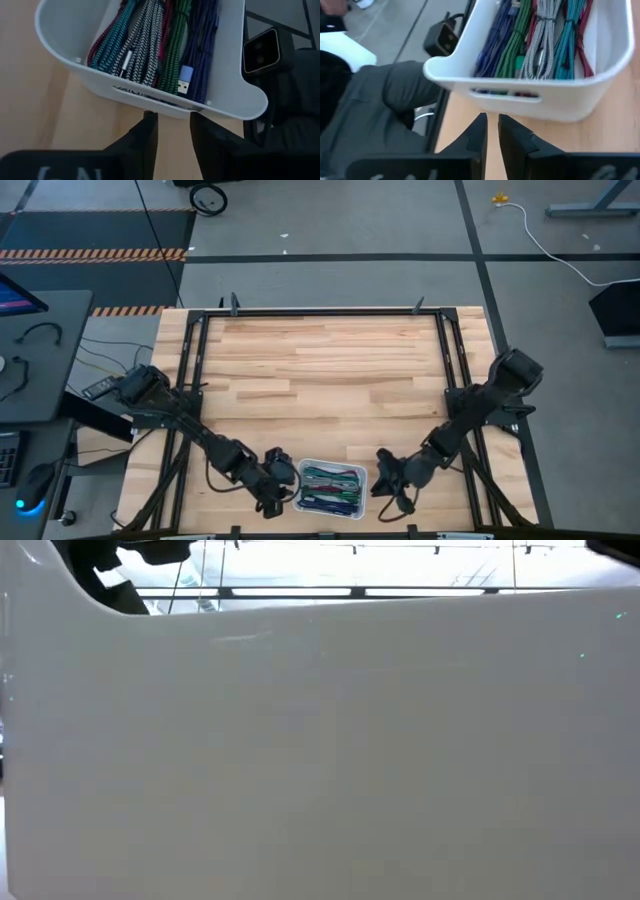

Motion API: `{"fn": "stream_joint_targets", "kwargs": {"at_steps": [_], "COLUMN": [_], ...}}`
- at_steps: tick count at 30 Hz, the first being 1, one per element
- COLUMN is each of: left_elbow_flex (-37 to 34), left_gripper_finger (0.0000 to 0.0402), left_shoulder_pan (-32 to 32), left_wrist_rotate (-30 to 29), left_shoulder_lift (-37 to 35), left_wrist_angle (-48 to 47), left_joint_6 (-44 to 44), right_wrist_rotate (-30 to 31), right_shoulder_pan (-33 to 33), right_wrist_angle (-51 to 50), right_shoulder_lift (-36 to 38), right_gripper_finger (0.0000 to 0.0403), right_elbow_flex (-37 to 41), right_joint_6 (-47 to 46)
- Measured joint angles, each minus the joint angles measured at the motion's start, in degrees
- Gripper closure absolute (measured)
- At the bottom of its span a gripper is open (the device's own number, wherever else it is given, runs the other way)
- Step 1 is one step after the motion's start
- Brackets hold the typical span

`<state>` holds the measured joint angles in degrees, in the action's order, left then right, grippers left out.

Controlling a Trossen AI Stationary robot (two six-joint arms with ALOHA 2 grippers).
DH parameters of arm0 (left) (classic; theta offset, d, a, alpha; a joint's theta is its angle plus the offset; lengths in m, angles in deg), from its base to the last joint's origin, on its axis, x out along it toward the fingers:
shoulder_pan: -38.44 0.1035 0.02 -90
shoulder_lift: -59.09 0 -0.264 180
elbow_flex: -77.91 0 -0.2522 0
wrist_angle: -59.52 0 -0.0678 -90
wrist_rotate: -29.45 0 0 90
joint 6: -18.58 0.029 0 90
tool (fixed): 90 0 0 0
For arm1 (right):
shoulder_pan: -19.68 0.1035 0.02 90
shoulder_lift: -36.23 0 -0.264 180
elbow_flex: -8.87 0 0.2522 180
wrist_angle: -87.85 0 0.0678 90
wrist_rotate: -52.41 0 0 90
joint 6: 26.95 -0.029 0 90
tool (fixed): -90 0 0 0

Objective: Pick and place USB-C Cables
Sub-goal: Adjust the white bin

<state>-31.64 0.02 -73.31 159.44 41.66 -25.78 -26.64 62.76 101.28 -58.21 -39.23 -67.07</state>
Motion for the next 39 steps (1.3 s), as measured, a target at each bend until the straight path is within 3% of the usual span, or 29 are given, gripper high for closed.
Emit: {"fn": "stream_joint_targets", "kwargs": {"at_steps": [6,16,31,39], "left_elbow_flex": [0.0,0.0,0.0,0.0], "left_gripper_finger": [0.0283,0.0283,0.0284,0.0285], "left_shoulder_pan": [0.1,0.3,0.4,0.4], "left_wrist_rotate": [-1.9,-4.9,-6.3,-7.6], "left_shoulder_lift": [0.2,0.2,-0.9,-3.3], "left_wrist_angle": [1.0,0.3,-4.6,-8.5], "left_joint_6": [1.5,4.0,4.5,4.7], "right_wrist_rotate": [0.9,2.9,-2.9,-3.5], "right_shoulder_pan": [-2.9,-7.1,-8.0,-7.5], "right_wrist_angle": [0.2,-4.0,-5.8,-13.5], "right_shoulder_lift": [-3.9,-1.5,-0.5,4.4], "right_gripper_finger": [0.0357,0.0357,0.0357,0.0357], "right_elbow_flex": [-2.4,-2.3,-2.3,-2.3], "right_joint_6": [2.8,7.3,5.4,4.7]}}
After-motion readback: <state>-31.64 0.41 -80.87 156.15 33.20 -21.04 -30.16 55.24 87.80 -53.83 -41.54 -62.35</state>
